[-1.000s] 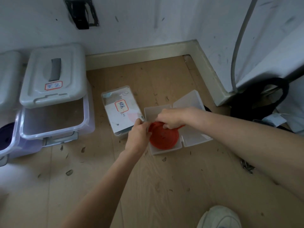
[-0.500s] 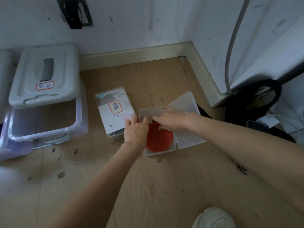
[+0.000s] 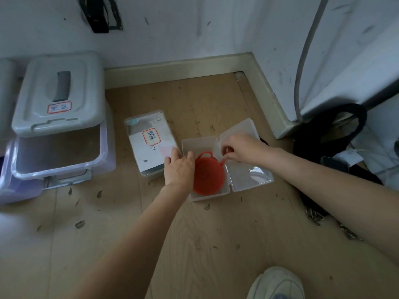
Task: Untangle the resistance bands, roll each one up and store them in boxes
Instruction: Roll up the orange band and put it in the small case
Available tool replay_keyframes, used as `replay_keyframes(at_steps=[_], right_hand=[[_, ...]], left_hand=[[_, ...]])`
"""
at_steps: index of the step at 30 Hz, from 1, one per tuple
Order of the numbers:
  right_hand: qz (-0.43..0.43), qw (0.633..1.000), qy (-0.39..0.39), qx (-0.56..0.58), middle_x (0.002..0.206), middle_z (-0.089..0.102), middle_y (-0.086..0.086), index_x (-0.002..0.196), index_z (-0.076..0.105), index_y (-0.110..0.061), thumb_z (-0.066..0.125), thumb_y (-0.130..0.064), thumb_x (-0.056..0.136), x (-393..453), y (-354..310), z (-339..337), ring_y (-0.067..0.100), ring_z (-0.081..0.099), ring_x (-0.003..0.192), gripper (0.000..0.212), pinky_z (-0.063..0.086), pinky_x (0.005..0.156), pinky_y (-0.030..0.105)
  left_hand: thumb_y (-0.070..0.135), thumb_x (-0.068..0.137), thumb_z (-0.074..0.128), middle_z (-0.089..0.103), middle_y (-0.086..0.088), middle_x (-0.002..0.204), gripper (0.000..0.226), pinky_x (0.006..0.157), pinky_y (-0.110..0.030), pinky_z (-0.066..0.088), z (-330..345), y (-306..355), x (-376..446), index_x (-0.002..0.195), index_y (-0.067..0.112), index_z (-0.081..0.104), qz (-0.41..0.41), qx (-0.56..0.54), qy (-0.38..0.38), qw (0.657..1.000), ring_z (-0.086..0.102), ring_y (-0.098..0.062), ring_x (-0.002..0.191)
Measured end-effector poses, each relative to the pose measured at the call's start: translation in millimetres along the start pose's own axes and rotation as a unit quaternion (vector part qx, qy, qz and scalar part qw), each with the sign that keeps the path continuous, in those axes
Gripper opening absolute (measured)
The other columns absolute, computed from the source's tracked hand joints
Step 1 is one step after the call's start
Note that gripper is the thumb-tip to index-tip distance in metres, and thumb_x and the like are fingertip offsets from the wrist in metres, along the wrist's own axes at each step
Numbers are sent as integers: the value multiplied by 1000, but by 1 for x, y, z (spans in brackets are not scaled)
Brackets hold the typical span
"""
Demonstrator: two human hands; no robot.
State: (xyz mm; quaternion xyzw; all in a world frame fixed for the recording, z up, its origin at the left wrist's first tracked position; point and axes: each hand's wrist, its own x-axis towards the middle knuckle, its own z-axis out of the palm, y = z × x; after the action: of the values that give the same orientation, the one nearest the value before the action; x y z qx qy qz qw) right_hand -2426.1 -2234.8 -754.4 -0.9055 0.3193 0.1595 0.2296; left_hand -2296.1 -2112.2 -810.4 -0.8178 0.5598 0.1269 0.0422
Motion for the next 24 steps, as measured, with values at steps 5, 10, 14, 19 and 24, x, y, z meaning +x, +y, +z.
replay_keyframes(at_steps=[5,10,14,19,24], right_hand=[[68,991,113,34,83,62,1,96,57,-14,63,-11,87,15,-20,15,20,63,79,11,51,66,33],[84,986,84,-116,102,65,12,106,63,-10,51,-9,92,40,-39,35,31,62,92,18,44,63,31],[63,992,-3,-114,110,55,16,93,59,-6,44,0,89,33,-37,26,32,58,89,16,40,67,32],[2,983,65,-173,112,57,12,98,61,-3,46,2,87,5,-44,13,28,41,117,19,38,85,32],[37,970,120,-206,144,37,9,128,53,-16,51,-5,89,-40,-33,-16,31,22,135,41,23,106,44]], left_hand=[[16,94,47,60,-2,122,41,92,-36,30,2,-2,-2,132,16,32,3,-13,5,1000,28,-29,128],[18,93,48,59,-3,123,45,92,-36,30,4,-1,-3,134,15,30,6,9,7,1000,26,-29,130],[16,94,46,59,-3,124,35,94,-37,29,2,3,-1,128,16,38,9,37,-14,999,19,-31,136],[20,97,41,54,-3,131,34,97,-35,31,-3,0,-10,130,14,38,34,15,-6,999,23,-29,134],[18,96,38,29,2,150,49,102,-30,29,6,-13,-53,143,20,28,68,-76,51,994,27,-21,133]])
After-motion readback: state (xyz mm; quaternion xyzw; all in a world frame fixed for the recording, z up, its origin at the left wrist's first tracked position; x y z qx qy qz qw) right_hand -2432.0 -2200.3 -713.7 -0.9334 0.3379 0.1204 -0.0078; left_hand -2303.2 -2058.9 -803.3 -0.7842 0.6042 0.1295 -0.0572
